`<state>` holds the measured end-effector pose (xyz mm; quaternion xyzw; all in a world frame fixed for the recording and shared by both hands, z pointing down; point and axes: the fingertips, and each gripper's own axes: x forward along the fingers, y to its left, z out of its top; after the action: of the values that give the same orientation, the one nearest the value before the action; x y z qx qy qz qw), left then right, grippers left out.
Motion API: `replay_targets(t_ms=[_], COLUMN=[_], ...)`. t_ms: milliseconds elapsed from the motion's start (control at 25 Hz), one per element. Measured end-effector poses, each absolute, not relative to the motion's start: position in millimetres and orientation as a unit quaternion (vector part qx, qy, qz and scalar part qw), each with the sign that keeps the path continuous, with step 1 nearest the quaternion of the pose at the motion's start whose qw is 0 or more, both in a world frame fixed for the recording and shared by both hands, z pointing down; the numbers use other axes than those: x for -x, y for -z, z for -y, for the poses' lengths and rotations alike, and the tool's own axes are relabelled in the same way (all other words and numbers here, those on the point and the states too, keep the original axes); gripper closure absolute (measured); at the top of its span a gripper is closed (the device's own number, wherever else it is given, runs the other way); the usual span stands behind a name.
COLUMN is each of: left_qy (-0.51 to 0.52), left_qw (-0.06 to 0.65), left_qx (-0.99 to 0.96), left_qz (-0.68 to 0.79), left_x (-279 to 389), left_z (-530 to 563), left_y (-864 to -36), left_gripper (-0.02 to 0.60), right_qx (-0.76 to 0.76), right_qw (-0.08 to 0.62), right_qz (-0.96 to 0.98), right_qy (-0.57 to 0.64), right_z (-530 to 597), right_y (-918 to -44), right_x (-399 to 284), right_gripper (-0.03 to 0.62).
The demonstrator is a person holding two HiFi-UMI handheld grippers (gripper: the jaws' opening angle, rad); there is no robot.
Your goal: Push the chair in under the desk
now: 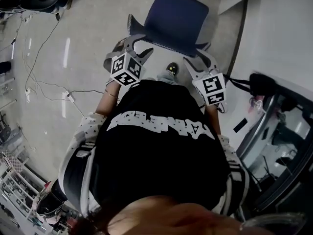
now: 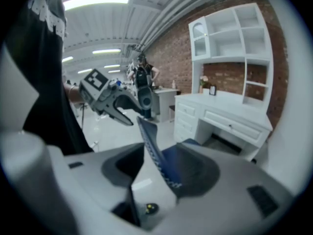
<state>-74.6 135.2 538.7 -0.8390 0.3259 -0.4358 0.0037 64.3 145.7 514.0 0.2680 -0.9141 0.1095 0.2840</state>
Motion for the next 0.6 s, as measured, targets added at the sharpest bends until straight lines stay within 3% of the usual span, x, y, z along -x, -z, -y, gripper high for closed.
replay_targets(t_ms=[440, 600], left_qy=[0.477, 0.481], left_qw=[0.005, 0.019], left_qx=[0.831, 0.836], left_qz=[-0.285, -0.265], left_x=[68, 66], left_z=[-122, -122], left_y=[-576, -583], left_gripper=[0.324, 0.347], right_qx=[-0.267, -0.256], right_qw=[0.371, 0.398], right_qz=[0.886, 0.877], right_qy=[-0.077, -0.077], right_z=[-142, -146], right_y=[-565, -577], right_x=[-82, -80], right_gripper=[0.388, 0.392])
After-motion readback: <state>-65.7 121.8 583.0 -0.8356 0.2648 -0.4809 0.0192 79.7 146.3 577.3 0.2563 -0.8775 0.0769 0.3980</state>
